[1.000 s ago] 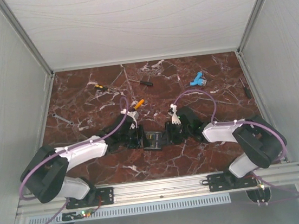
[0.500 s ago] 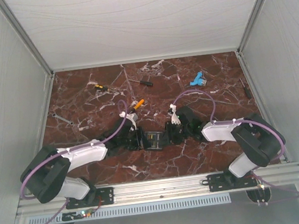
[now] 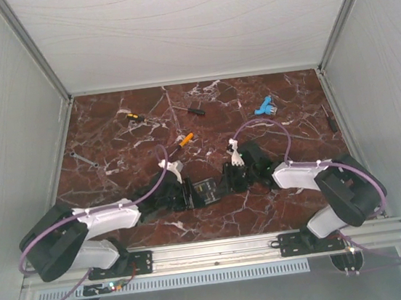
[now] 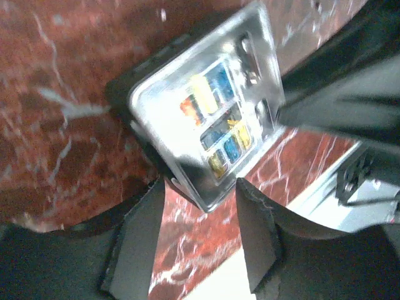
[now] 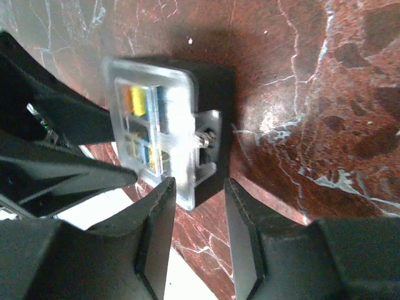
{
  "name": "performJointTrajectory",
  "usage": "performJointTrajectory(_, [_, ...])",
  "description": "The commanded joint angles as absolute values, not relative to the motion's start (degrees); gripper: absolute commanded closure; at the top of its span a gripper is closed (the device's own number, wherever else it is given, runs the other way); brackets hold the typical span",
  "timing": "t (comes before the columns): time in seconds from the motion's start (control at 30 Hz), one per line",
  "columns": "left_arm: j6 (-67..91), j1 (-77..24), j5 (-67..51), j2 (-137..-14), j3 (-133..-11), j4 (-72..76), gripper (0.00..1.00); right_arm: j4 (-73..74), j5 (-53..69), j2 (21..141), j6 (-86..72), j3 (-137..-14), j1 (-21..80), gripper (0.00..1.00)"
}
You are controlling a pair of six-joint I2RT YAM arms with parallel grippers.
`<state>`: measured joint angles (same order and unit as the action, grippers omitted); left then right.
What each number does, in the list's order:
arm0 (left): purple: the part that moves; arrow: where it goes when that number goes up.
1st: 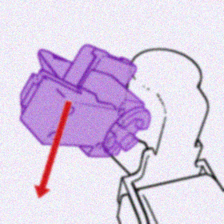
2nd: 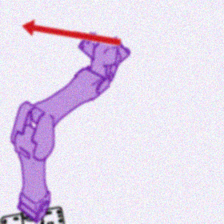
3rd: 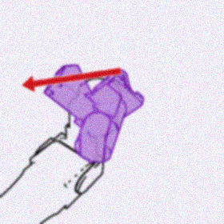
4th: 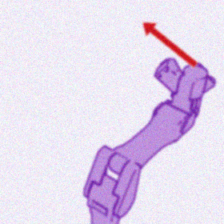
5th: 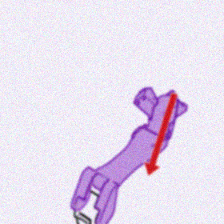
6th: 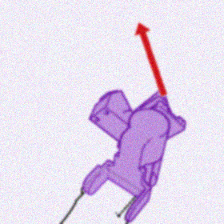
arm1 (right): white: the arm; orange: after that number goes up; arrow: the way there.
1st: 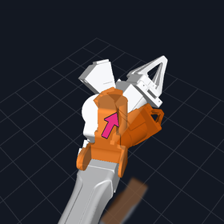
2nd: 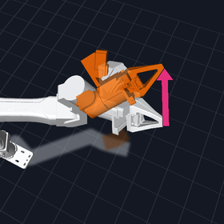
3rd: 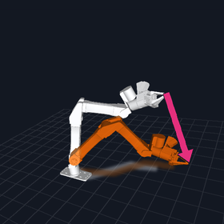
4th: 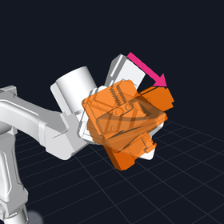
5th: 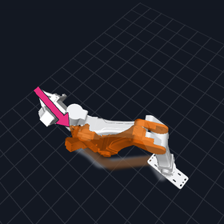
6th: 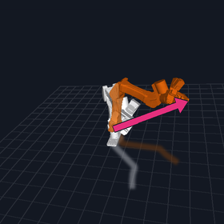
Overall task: Snap on the fuse box
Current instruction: Close the fuse box cover on the fuse box base.
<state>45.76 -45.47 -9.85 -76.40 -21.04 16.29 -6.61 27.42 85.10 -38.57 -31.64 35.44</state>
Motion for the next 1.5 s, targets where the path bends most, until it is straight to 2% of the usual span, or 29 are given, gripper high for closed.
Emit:
performJointTrajectory(0.0, [45.2,-46.6,-11.1,-70.9,-21.2,7.7,0.47,-5.6,27.9,81.4,-36.3,-31.2,33.0,0.65])
performJointTrajectory(0.17, [41.5,-42.4,-11.9,-66.2,-24.6,4.3,0.35,-8.0,33.2,78.6,-36.4,-31.1,27.5,0.58])
performJointTrajectory(0.37, [40.6,-36.5,-16.6,-66.0,-24.3,8.4,0.35,-11.3,37.8,82.2,-35.0,-35.2,26.3,0.56])
performJointTrajectory(0.57, [42.5,-33.0,-23.3,-73.9,-23.6,16.8,0.42,-13.2,42.3,92.4,-32.8,-41.7,28.9,0.59])
performJointTrajectory(0.8, [42.4,-31.0,-24.3,-77.5,-23.8,18.1,0.46,-14.4,43.8,100.0,-32.0,-45.3,31.8,0.6])
performJointTrajectory(1.07, [41.2,-30.3,-24.5,-82.2,-23.7,18.2,0.51,-14.2,43.6,104.7,-31.3,-45.0,33.5,0.64])
performJointTrajectory(1.47, [44.7,-33.6,-28.2,-90.6,-17.9,25.4,0.66,-7.1,37.1,106.2,-27.2,-43.8,35.8,0.66])
